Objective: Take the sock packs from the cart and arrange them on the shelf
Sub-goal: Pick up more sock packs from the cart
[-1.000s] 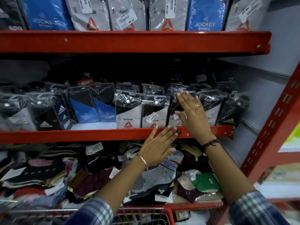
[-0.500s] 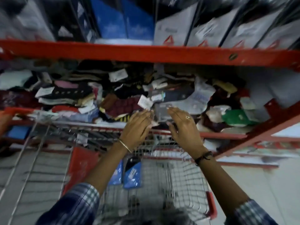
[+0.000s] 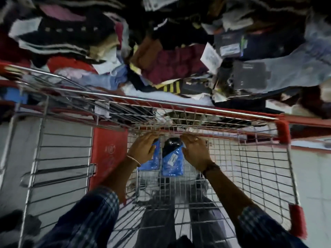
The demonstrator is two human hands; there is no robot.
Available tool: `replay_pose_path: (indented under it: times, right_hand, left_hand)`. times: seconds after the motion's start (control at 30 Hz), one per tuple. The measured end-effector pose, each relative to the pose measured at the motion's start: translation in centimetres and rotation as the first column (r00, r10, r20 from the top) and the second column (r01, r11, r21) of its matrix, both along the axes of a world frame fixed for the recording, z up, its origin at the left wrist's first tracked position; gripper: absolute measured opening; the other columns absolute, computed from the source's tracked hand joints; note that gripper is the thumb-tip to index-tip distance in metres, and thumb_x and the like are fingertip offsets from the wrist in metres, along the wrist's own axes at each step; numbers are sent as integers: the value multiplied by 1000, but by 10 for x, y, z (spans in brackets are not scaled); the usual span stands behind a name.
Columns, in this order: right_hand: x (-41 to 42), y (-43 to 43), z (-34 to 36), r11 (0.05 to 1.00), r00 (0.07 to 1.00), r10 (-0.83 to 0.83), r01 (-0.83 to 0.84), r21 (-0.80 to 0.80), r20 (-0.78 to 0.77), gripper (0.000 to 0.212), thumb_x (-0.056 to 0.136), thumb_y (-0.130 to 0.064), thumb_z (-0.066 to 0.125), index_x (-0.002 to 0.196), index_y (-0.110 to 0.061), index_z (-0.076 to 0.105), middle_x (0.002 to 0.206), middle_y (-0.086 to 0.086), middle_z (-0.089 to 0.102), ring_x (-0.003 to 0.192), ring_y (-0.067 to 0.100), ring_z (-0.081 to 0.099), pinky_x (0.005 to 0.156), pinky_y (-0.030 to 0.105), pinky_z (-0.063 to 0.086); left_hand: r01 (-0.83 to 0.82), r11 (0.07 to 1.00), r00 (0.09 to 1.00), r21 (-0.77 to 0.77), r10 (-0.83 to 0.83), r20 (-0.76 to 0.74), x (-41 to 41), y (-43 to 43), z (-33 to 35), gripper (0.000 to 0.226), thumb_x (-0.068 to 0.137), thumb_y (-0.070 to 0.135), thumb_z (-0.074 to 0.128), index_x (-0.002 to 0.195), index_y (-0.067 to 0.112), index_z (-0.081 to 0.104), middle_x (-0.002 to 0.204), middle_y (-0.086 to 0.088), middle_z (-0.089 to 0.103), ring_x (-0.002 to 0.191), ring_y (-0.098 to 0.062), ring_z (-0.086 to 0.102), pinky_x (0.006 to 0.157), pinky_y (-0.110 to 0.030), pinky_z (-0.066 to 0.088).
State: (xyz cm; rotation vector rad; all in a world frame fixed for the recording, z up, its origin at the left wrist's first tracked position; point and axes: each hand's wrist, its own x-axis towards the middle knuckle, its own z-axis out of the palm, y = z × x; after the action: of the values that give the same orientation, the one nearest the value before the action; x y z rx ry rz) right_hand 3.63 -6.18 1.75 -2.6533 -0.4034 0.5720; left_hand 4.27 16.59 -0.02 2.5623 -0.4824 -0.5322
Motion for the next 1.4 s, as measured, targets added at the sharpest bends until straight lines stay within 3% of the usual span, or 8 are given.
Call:
replay_pose_path:
  times: [0.1, 0.23, 0.33, 0.5, 0.7, 1.0, 1.17, 1.4]
  right_hand:
    - [13, 19, -36, 994, 985, 57, -71, -78, -160, 58, 89, -14, 55, 142, -8, 31, 149, 15, 35, 135, 28, 33, 109, 33, 25]
    - [33, 37, -73, 977, 919, 84, -152, -152, -384, 85, 87, -33, 62, 147, -4, 10, 153, 19, 22, 138, 33, 25, 110, 41, 27]
    - [47, 48, -86, 964, 892, 71, -177, -200, -446, 99, 75, -35, 75, 146, -3, 14, 147, 25, 27, 130, 38, 35, 106, 45, 35]
    - [56, 46, -79, 980, 869, 39, -129, -151, -494, 74, 70, -29, 80, 130, -7, 41, 133, 19, 40, 116, 38, 47, 94, 41, 43]
    - [26, 27, -36, 991, 933, -13, -35, -126, -360, 38, 85, -26, 64, 116, -11, 48, 114, 12, 63, 101, 31, 59, 79, 38, 49]
    - [-3, 4, 46, 975, 1000, 5, -5, -220, 0, 40, 88, -11, 53, 126, -22, 44, 112, 9, 65, 94, 31, 62, 73, 39, 55]
    - [0, -13, 125, 973, 984, 38, 3, -229, 176, 46, 88, -7, 55, 128, -28, 50, 113, 6, 67, 95, 29, 64, 73, 34, 53]
    - [9, -40, 235, 983, 934, 23, 45, -180, 356, 45, 85, -6, 54, 125, -27, 53, 114, 5, 66, 98, 29, 62, 74, 33, 51]
  left_hand:
    - [13, 997, 999, 81, -10, -38, 5, 8, -39, 72, 60, 3, 76, 127, -1, 48, 130, -23, 52, 117, -38, 52, 98, -45, 41]
    - [72, 949, 988, 306, -26, -151, 23, 11, -70, 99, 62, 23, 79, 143, 4, 24, 147, -17, 31, 133, -32, 30, 113, -46, 21]
    - [111, 929, 959, 353, -7, -283, 41, 9, -88, 100, 61, 29, 82, 141, 9, 25, 142, -14, 37, 127, -30, 37, 111, -45, 25]
    - [266, 866, 912, 424, -83, -402, 64, 8, -83, 89, 56, 50, 81, 128, 13, 45, 134, -14, 43, 126, -31, 33, 107, -41, 26]
    - [72, 982, 880, 173, 19, -475, 43, 9, -57, 58, 65, 26, 82, 109, 11, 49, 111, -11, 63, 101, -27, 57, 78, -29, 43]
    - [57, 948, 998, 313, -60, -1, 11, -12, 27, 55, 80, 34, 64, 128, 17, 45, 122, -11, 61, 112, -30, 52, 97, -41, 36]
    - [38, 940, 975, 338, -109, 195, 4, -26, 107, 60, 86, 34, 58, 140, 26, 32, 135, -6, 50, 119, -30, 46, 97, -41, 37]
    - [14, 963, 854, 271, -152, 497, 11, -39, 220, 65, 67, 30, 79, 126, 16, 55, 111, -11, 67, 95, -31, 62, 84, -38, 50]
